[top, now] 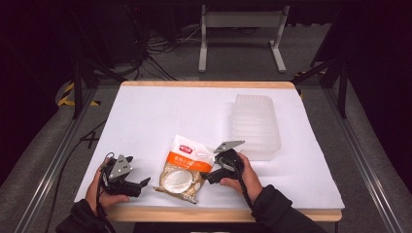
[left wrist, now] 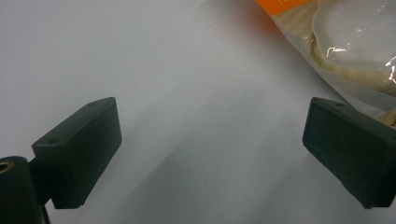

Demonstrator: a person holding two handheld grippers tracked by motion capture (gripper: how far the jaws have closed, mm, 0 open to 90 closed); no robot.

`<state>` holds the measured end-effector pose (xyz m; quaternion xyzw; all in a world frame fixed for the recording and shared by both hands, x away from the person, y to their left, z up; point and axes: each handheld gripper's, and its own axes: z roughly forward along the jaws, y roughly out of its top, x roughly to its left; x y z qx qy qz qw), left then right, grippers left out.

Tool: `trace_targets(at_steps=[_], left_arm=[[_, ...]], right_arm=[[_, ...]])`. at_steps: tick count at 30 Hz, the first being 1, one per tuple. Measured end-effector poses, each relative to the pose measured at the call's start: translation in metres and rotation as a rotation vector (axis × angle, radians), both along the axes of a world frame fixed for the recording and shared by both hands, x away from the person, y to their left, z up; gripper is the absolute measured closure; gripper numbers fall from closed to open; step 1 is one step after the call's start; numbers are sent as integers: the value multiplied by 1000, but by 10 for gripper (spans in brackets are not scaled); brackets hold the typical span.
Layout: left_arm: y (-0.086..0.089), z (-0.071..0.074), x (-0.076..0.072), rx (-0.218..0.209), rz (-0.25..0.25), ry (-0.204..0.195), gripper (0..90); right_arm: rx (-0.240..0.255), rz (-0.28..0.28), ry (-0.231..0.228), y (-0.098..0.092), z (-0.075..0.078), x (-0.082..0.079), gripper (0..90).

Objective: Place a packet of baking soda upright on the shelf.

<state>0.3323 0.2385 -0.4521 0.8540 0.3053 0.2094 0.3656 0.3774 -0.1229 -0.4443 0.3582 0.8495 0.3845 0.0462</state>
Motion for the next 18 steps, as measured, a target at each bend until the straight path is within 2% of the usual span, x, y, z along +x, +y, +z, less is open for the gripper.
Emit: trace_targets(at_steps=[4, 6, 7, 8, 13, 15, 16, 18], left_arm=[[0, 0, -2, 0, 1, 1, 52], [1, 0, -4, 0, 0, 2, 52], [1, 0, -4, -2, 4, 3, 52], [2, -1, -4, -1, 4, 4, 52], [1, -1, -5, 1, 2, 10, 52], [1, -3, -4, 1, -1, 18, 52], [0, -3, -3, -2, -3, 23, 52], [-2, -5, -2, 2, -5, 29, 54]], right_arm=[[23, -42, 16, 1, 0, -1, 149], [39, -57, 47, 0, 2, -6, 159], [63, -66, 81, -1, 3, -8, 169], [72, -70, 101, 0, 3, -9, 169], [114, -83, 135, 8, 2, -10, 158], [155, -94, 166, 9, 1, -7, 146], [155, -94, 166, 9, 1, -7, 146], [191, -91, 179, 9, -1, -4, 142]])
